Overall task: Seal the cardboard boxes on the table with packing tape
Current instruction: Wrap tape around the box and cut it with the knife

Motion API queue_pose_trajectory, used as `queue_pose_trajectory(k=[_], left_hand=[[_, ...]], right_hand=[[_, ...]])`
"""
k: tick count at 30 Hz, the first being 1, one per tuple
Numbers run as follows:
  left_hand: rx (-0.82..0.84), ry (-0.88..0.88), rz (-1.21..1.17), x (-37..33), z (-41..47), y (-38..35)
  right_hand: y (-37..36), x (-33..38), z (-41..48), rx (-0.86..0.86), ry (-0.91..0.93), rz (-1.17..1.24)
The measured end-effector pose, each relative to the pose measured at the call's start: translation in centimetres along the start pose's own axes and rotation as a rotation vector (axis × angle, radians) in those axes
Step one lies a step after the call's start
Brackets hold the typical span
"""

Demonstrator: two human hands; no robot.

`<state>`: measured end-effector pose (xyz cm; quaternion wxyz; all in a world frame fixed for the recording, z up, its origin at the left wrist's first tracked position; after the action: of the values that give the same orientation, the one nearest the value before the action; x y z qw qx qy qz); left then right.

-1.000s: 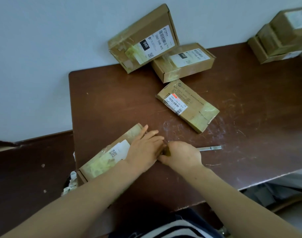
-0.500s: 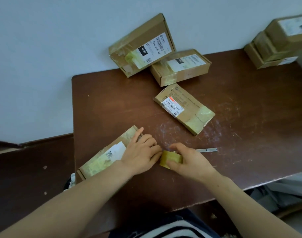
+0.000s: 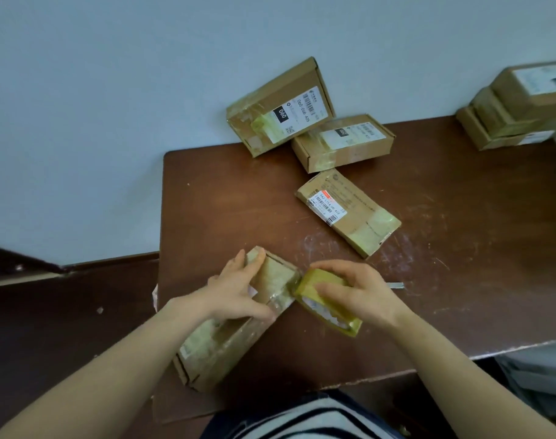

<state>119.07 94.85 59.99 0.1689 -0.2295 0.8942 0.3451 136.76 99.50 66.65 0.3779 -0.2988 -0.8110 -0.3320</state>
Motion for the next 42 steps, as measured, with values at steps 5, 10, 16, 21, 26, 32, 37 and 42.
queue_pose_trajectory(k=[5,10,16,21,26,32,37,42], left_hand=[[-0.014,-0.064,-0.458,0.5,-2.5,3.7],[-0.518,-0.099,0.098,-2.0,-4.1,7.7],[-0.762,0.024,0.501,-2.5,-3.4,8.3],[-0.747,0.047,0.420,-0.6,-1.9,9.6],[-0.684,0.037,0.425,-0.5,-1.4,10.0],[-0.490,-0.074,0.108,-0.2,-0.6,9.0],[-0.310,-0.069,-0.305,2.6,2.3,9.0],[-0.341,-0.023,-0.144,4.4,3.7,10.4]], right_hand=[[-1.3,5.9,0.1,0.152,0.114,0.390],[-2.8,10.1,3.1,0.057,0.075,0.525],[-3.0,11.5,4.3,0.058,0.115,0.266],[-2.0,5.6,2.5,-0.136,0.028,0.102],[-2.6,0.9,2.9,-0.156,-0.109,-0.081],[-3.0,-0.1,4.1,-0.097,-0.185,-0.310],[-3.9,1.1,6.0,-0.045,-0.258,-0.502],[-4.0,2.7,7.2,-0.078,-0.140,-0.186]])
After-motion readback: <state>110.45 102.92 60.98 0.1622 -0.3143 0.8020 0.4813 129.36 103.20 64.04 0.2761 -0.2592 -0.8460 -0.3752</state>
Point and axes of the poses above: each hand's wrist, its own z-axis towards the middle knuckle, its own y-axis out of the back of the hand, x = y × z, the point moved 10 cm from there along z, towards the middle knuckle, and after that the axes turned 3 degrees about z, right-handed, at the moved point
